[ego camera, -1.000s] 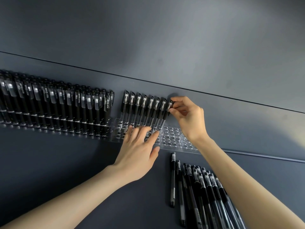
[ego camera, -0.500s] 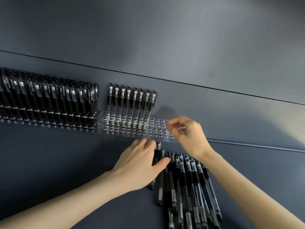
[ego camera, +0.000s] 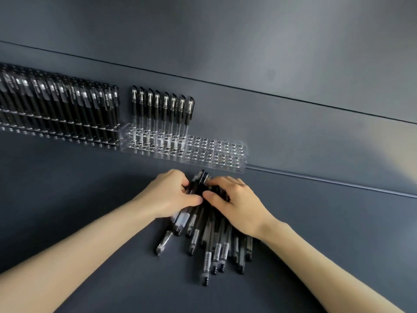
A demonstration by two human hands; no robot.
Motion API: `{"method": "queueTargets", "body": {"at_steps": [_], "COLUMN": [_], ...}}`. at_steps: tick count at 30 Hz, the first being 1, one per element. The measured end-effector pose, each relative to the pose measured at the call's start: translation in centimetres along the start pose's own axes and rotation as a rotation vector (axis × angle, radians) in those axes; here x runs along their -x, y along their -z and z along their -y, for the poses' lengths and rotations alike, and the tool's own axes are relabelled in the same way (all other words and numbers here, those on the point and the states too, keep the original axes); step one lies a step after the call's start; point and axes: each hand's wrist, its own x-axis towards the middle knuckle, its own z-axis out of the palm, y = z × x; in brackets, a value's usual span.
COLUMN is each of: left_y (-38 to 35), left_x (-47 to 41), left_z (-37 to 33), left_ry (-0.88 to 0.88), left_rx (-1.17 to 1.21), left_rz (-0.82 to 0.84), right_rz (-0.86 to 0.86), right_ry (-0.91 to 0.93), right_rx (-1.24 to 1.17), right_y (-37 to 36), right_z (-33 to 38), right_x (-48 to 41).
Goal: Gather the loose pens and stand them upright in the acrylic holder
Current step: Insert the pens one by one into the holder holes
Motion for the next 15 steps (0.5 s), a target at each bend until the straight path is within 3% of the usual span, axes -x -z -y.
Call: {"method": "queueTargets", "body": {"at_steps": [5,11,13,15], "left_y": [-0.1,0.5,0.7,0.8], "left_x": [0.1,1.6,2.0,2.1], "left_z": [0.3,-0.1,-0.5,-0.9], "left_ry": [-0.008,-0.060,-0.091,-0.148], "left_rx": [0.191,0.408,0.555,0.665], "left_rz": [0.046,-0.062,-0.094,-0.122], "right_rz": [-0.024,-0.068,-0.144,-0.221], "right_ry": [0.000,0.027,-0.006,-0.042], "right_rx": [-0.010,-0.054,-0.205,-0.526], "right_y": [-0.2,0.2,0.7,1.5], "right_z": [-0.2,-0.2,0.4,1.2], "right_x": [0.4,0.6,0.5,0.1]}}
